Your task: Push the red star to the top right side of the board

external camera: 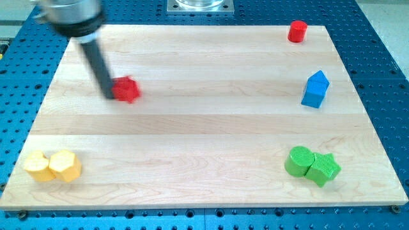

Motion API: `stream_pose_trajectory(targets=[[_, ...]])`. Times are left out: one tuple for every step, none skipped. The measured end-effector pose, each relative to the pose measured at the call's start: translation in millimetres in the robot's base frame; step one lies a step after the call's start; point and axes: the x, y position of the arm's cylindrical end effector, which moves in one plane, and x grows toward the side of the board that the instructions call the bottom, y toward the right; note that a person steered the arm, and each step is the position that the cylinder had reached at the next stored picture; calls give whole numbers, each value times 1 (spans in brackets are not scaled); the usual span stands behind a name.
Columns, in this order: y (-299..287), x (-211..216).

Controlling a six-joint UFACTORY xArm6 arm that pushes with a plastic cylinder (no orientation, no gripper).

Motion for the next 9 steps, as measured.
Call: stream_pose_trajectory(targets=[[101,-40],[53,-45],[-8,10],[32,37],[157,-22],[245,-80],[242,-114],[303,-144],[259,-145]])
